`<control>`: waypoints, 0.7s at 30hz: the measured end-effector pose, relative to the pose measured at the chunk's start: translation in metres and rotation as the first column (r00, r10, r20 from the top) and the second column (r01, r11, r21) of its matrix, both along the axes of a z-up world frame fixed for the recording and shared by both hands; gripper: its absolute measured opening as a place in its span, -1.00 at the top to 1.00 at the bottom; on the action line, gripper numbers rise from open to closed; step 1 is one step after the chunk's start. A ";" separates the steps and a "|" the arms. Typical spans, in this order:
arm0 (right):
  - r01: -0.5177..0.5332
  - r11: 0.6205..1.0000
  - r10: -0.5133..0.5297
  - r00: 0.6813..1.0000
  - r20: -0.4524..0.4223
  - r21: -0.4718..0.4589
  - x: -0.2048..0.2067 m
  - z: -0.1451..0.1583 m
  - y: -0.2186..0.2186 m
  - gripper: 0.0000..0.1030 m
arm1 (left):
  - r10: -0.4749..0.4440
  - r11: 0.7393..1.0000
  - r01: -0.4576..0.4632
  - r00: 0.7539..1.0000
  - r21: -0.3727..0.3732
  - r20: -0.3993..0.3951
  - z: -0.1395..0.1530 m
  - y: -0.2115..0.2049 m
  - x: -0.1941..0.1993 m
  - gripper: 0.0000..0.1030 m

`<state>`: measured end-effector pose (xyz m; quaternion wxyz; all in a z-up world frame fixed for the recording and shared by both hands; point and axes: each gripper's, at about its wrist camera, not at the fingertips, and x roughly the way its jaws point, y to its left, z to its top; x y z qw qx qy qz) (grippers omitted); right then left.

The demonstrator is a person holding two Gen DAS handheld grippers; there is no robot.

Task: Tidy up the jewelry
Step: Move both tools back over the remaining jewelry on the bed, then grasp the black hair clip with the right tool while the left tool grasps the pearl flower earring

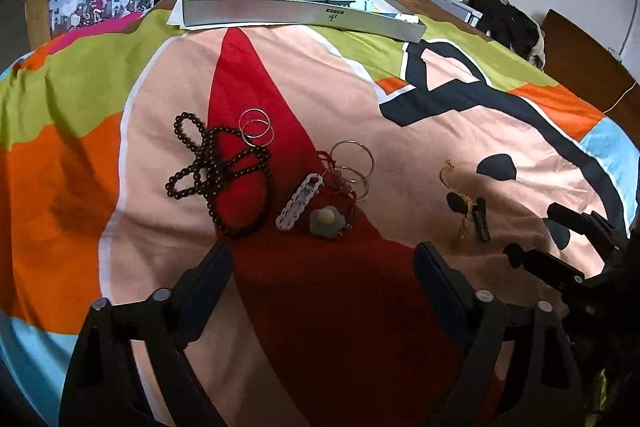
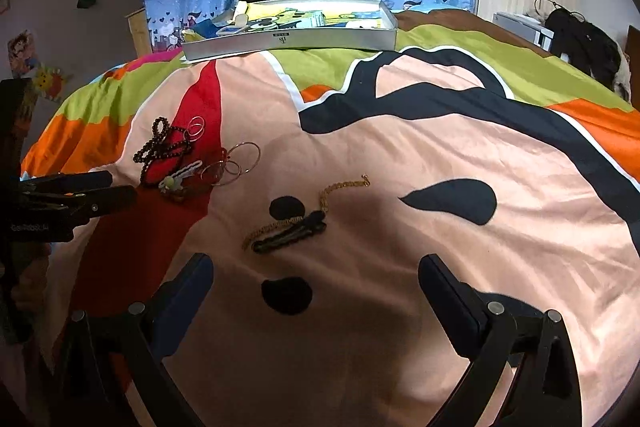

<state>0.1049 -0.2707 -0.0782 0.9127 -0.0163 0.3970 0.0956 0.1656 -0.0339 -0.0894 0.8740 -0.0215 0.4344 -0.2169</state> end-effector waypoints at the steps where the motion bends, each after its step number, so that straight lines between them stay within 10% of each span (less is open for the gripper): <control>1: -0.003 1.000 0.003 1.000 0.001 0.000 0.002 -0.001 0.000 -1.00 | -0.002 1.000 0.002 1.000 -0.006 -0.003 -0.001 0.000 0.002 -0.57; 9: -0.039 0.999 0.038 0.999 -0.018 -0.021 0.017 -0.011 0.006 -0.74 | -0.059 0.998 0.058 0.998 -0.036 -0.022 -0.008 -0.013 0.016 0.07; 21: -0.115 0.993 0.113 0.992 -0.055 -0.022 0.044 -0.026 0.009 -0.39 | -0.057 0.997 0.050 0.992 -0.067 -0.111 -0.029 -0.014 0.040 0.35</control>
